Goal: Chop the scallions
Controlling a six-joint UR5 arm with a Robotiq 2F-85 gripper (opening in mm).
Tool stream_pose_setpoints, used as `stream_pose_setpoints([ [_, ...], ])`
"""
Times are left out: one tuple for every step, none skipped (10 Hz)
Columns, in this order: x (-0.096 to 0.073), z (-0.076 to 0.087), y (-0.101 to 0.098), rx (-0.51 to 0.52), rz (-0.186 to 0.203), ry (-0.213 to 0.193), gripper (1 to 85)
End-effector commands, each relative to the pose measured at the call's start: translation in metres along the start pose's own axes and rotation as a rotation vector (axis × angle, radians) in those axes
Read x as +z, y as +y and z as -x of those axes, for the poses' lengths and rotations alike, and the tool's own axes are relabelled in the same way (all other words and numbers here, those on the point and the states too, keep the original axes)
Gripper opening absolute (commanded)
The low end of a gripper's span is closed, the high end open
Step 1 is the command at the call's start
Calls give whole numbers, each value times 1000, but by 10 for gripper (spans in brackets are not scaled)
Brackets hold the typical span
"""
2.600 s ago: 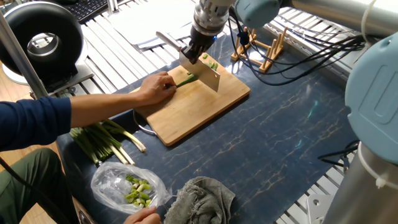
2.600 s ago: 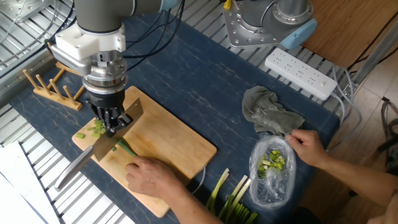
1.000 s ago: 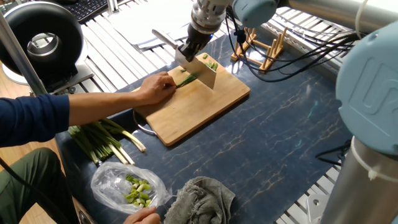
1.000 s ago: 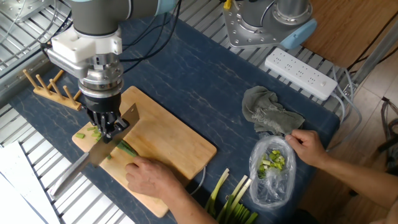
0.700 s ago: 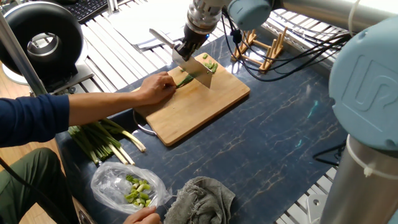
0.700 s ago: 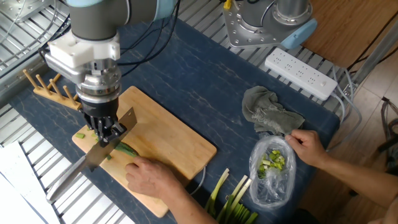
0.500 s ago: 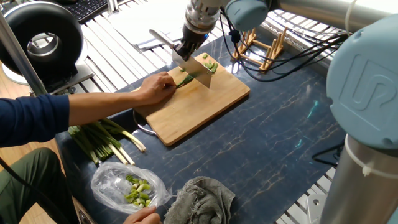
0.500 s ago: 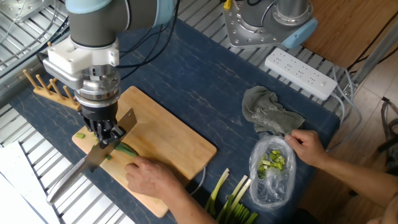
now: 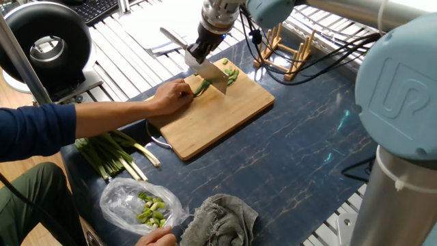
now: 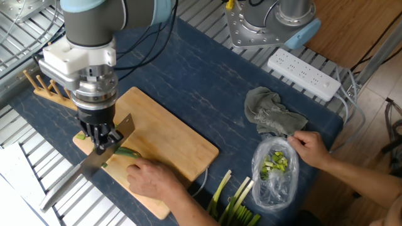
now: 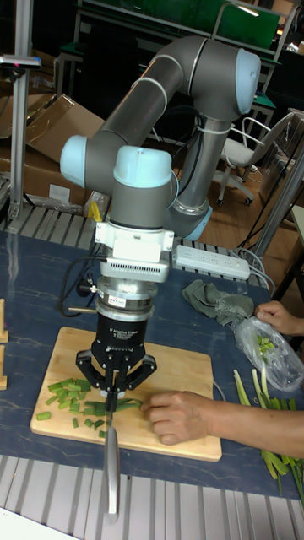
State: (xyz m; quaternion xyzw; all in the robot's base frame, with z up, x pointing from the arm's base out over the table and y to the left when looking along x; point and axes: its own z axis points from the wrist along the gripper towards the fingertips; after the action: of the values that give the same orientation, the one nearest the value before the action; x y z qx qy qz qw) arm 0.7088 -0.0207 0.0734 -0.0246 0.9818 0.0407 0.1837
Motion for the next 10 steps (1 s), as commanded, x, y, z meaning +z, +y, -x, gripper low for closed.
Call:
stream_pose_setpoints([
  [4,9,2,11,6,-19,13],
  [2,8,0,6,6,-13,13],
  [-1,9,-1,4,11,-10,13],
  [-3,10,-3,-1,11,-9,13],
  [-4,11,-7,-9,9,-9,13],
  [-2,13,-12,-20,4,-20,13],
  [3,18,-23,-44,-41,-43,13],
  [7,22,-34,-72,-83,-56,13],
  [6,23,-42,-95,-113,-59,13],
  [5,24,-43,-100,-115,-60,13],
])
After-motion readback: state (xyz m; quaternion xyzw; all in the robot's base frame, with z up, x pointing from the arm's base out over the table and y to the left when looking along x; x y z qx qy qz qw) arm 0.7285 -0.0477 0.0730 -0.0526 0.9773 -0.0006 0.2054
